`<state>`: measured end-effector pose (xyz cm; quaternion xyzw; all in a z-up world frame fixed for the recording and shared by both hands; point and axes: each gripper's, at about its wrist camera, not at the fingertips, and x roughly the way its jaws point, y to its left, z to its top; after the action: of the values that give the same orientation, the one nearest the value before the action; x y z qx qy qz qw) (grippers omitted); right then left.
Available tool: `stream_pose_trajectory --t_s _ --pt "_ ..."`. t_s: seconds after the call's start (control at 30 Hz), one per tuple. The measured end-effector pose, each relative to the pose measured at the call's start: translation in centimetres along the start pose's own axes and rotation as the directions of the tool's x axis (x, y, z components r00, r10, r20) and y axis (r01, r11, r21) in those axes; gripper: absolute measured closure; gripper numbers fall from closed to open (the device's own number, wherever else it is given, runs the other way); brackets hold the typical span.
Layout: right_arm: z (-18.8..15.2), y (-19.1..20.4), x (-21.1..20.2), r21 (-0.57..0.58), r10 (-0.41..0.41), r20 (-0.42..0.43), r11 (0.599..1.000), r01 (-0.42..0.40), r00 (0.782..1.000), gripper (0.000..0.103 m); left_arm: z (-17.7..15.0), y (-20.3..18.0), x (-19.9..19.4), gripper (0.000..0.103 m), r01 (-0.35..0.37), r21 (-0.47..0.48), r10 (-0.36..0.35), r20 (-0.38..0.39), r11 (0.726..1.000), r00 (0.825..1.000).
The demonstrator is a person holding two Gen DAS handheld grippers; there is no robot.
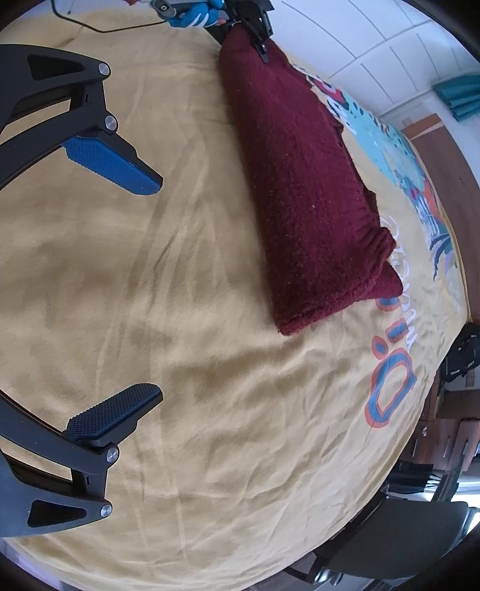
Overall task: Fold small clothes
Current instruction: 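Lower the left gripper onto the folded sweater edge and close on it, then lift the sweater edge with the left gripper and fold it over the bundle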
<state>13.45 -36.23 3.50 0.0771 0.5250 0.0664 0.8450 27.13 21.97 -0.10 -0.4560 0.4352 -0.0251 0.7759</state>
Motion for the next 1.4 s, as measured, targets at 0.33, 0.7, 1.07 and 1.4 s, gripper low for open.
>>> stream_pose_trajectory --t_s 0.33,0.7,1.07,1.4 --pt "-0.4 -1.9 -2.0 0.049 0.028 0.027 0.998 -0.029 0.999 0.001 -0.1 -7.0 -0.6 0.086 -0.010 0.075 0.010 -0.005 0.997 1.000" --pt "-1.0 -4.5 -4.0 0.116 0.065 0.056 0.991 -0.071 0.996 0.001 -2.9 -16.5 3.4 0.087 -0.057 0.119 0.064 -0.055 0.991 0.996" --pt "-1.6 -6.6 -6.2 0.156 0.089 0.103 0.982 -0.105 0.991 0.001 -9.1 -24.5 8.8 0.087 -0.088 0.239 0.120 -0.122 0.967 0.985" --pt "-3.3 -11.6 -9.0 0.230 0.055 0.153 0.969 -0.090 0.987 0.001 -18.3 -30.3 15.3 0.087 -0.104 0.395 0.196 -0.199 0.913 0.960"
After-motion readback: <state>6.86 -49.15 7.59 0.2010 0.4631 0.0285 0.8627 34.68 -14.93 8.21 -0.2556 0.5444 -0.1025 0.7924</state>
